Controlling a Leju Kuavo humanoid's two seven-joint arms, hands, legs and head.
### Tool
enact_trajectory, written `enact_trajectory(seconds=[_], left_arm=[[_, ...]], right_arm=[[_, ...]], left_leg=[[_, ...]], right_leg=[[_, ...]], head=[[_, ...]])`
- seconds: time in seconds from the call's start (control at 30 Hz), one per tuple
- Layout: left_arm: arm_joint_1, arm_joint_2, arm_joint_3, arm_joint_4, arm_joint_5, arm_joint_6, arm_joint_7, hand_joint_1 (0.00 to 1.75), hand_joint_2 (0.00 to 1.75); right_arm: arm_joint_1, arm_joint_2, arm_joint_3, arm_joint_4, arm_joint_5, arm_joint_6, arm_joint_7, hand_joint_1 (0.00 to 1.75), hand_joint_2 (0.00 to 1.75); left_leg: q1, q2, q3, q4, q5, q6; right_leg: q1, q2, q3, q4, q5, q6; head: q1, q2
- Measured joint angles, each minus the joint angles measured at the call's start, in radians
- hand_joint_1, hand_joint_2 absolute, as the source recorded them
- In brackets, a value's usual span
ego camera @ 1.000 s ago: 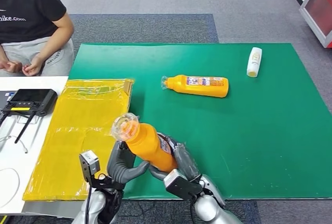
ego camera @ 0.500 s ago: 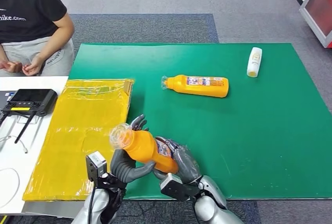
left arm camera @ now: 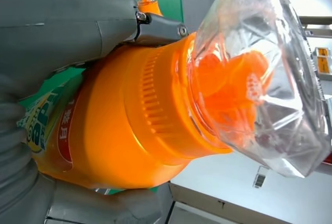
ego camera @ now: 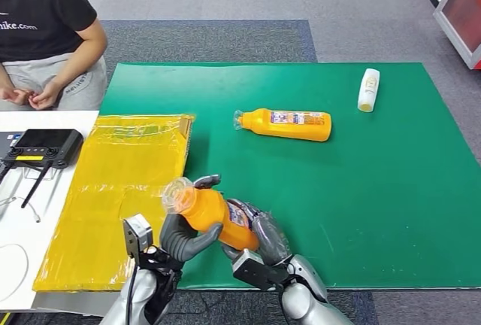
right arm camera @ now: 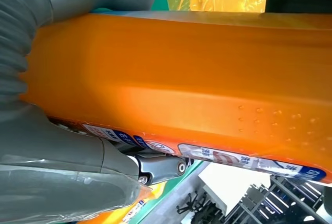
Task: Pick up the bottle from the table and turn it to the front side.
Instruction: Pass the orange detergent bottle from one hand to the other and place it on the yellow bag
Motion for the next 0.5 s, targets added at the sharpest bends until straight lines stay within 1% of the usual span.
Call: enact_trajectory(seconds=[0.03, 0.07, 0.13, 0.17, 0.2, 0.37, 0.5], left_arm=[[-0.003, 0.001, 0.0, 0.001, 0.0, -0.003, 0.001, 1.75, 1.75], [-0.006, 0.001, 0.001, 0.001, 0.001, -0.005, 0.002, 1.75, 1.75], [-0.013, 0.003, 0.001, 0.003, 0.002, -0.007, 0.004, 1.75, 1.75], [-0.016, 0.003, 0.001, 0.004, 0.003, -0.008, 0.005, 1.75, 1.75], [-0.019, 0.003, 0.002, 0.004, 0.004, -0.008, 0.007, 1.75, 1.75], [-0.022, 0.003, 0.003, 0.01, 0.001, 0.002, 0.01, 1.75, 1.75], [-0.02, 0.007, 0.004, 0.01, -0.036, 0.052, -0.003, 1.75, 1.75]], right_arm=[[0.0, 0.0, 0.0, -0.002, -0.001, 0.0, 0.0, 1.57, 1.75], [0.0, 0.0, 0.0, -0.004, -0.002, 0.001, 0.0, 1.18, 1.75], [0.001, 0.001, 0.0, -0.009, -0.005, 0.0, 0.0, 0.31, 1.75], [0.001, 0.001, 0.0, -0.012, -0.007, -0.001, -0.001, 0.04, 1.75], [0.002, 0.001, 0.001, -0.016, -0.007, -0.002, -0.002, 0.0, 1.75], [0.002, 0.005, 0.007, -0.034, -0.01, -0.006, -0.007, 0.0, 1.75], [0.003, 0.007, 0.006, -0.04, -0.021, -0.012, -0.006, 0.0, 1.75]], left_leg=[[0.0, 0.0, 0.0, 0.0, 0.0, 0.0], [0.0, 0.0, 0.0, 0.0, 0.0, 0.0], [0.0, 0.0, 0.0, 0.0, 0.0, 0.0], [0.0, 0.0, 0.0, 0.0, 0.0, 0.0], [0.0, 0.0, 0.0, 0.0, 0.0, 0.0], [0.0, 0.0, 0.0, 0.0, 0.0, 0.0], [0.0, 0.0, 0.0, 0.0, 0.0, 0.0]], right_leg=[[0.0, 0.0, 0.0, 0.0, 0.0, 0.0], [0.0, 0.0, 0.0, 0.0, 0.0, 0.0], [0.0, 0.0, 0.0, 0.0, 0.0, 0.0], [0.0, 0.0, 0.0, 0.0, 0.0, 0.0], [0.0, 0.0, 0.0, 0.0, 0.0, 0.0], [0.0, 0.0, 0.0, 0.0, 0.0, 0.0], [0.0, 0.0, 0.0, 0.0, 0.0, 0.0]], head=[[0.0, 0.0], [0.0, 0.0], [0.0, 0.0], [0.0, 0.0], [0.0, 0.0], [0.0, 0.0], [0.0, 0.0]])
